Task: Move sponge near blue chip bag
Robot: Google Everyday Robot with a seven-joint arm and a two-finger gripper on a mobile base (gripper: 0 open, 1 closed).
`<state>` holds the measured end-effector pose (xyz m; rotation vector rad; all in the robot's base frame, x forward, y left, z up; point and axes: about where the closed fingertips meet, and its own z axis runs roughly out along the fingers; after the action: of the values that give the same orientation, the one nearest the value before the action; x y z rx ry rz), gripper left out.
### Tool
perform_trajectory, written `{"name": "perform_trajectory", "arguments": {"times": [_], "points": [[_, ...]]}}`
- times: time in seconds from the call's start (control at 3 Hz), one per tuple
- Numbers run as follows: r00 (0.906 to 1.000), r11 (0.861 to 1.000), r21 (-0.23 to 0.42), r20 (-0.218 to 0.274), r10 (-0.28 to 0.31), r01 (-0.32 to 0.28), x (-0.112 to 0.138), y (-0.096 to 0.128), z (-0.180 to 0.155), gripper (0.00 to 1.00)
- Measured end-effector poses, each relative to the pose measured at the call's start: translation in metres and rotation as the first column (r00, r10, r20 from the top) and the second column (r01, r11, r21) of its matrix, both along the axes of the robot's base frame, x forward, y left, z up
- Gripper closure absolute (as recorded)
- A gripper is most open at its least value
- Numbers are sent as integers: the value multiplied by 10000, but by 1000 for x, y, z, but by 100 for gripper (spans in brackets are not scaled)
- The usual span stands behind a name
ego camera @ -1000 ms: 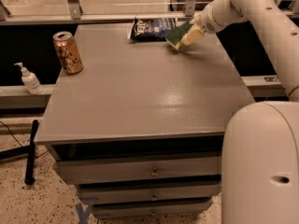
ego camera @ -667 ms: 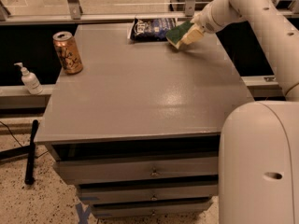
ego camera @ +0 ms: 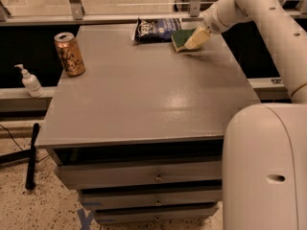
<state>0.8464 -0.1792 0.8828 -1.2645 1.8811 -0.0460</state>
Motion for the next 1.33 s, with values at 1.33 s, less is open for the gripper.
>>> {"name": "perform_trajectory", "arguments": {"times": [1.33], "points": [[9807, 9541, 2271, 314, 1932, -1952, -77, -32, 15, 0]]}}
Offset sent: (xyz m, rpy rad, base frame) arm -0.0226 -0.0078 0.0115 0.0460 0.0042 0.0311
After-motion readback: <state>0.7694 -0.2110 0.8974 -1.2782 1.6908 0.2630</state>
